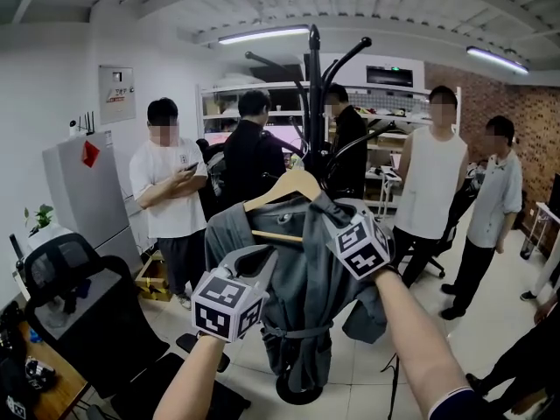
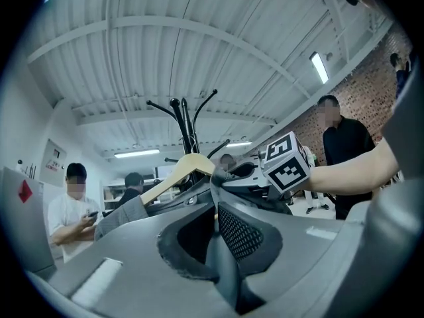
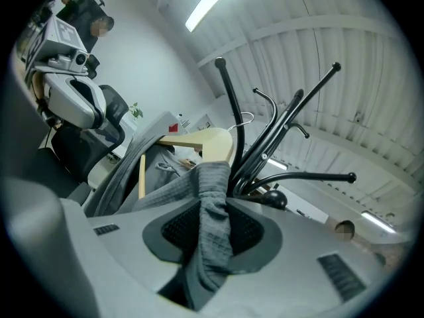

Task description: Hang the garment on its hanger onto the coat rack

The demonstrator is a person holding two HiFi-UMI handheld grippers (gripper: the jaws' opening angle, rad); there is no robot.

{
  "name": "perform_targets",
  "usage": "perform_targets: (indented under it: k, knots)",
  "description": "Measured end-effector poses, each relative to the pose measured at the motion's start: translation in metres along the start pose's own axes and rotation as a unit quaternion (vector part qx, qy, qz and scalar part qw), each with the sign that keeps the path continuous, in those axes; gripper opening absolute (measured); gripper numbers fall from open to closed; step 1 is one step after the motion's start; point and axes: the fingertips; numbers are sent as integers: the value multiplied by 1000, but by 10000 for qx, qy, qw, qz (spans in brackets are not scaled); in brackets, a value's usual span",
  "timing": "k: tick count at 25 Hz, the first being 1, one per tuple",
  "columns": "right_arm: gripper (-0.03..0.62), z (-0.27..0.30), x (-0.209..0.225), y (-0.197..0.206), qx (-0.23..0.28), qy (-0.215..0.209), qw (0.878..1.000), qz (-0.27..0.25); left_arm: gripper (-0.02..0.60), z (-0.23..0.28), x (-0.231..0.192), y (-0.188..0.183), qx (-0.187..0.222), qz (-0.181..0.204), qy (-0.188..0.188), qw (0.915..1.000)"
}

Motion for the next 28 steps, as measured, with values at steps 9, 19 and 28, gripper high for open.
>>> perform_targets:
  k: [9,19,28]
  knots:
    - [123,17,-10,31,-195,10,9998,5,5,19,0,22,-124,-115,167,9997]
    - [123,35,-31,81,-574,-138,9982,82,4,36,11,44,-261,-230,338,9988]
    - [124,40,-43,104,-675,-211,9974,134,4,47,16,65,-453,-385,367,9976]
Point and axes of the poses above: the fingertips, and each gripper's own axes: z forward along the fingers, x to its right, y out of its underside, and after that the axes turned 10 degrees about -x, right-handed
